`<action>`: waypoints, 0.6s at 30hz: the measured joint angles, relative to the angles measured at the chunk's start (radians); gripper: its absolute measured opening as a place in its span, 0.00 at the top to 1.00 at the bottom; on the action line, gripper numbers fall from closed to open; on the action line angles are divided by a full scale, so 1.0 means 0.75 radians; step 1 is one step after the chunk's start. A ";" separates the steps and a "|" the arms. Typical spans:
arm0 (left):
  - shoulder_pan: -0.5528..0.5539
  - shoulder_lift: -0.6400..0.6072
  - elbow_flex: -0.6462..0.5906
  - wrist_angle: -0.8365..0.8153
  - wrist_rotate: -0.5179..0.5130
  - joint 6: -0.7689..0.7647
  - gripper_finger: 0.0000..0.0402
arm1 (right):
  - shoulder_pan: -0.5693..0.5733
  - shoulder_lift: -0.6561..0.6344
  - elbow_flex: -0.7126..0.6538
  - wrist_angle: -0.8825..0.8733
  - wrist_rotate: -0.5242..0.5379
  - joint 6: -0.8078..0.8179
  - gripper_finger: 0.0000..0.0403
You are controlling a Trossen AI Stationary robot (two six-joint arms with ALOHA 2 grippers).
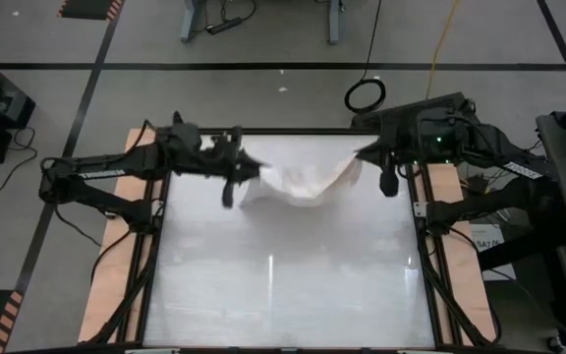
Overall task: Roll towel
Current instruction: Roll the white towel
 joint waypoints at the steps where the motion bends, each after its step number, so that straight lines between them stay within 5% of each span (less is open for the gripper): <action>1: -0.038 -0.013 0.000 -0.013 0.000 -0.017 0.97 | 0.017 0.000 0.000 -0.002 -0.029 0.021 1.00; 5: -0.176 -0.050 0.000 -0.091 -0.006 -0.085 0.97 | 0.096 0.003 0.000 -0.052 -0.061 0.103 1.00; 11: -0.322 -0.053 0.000 -0.197 -0.239 -0.079 0.97 | 0.203 0.016 -0.046 -0.050 -0.026 0.139 1.00; 18: -0.288 -0.070 0.000 0.202 -0.556 0.303 0.97 | 0.207 0.026 -0.047 0.379 0.505 -0.169 1.00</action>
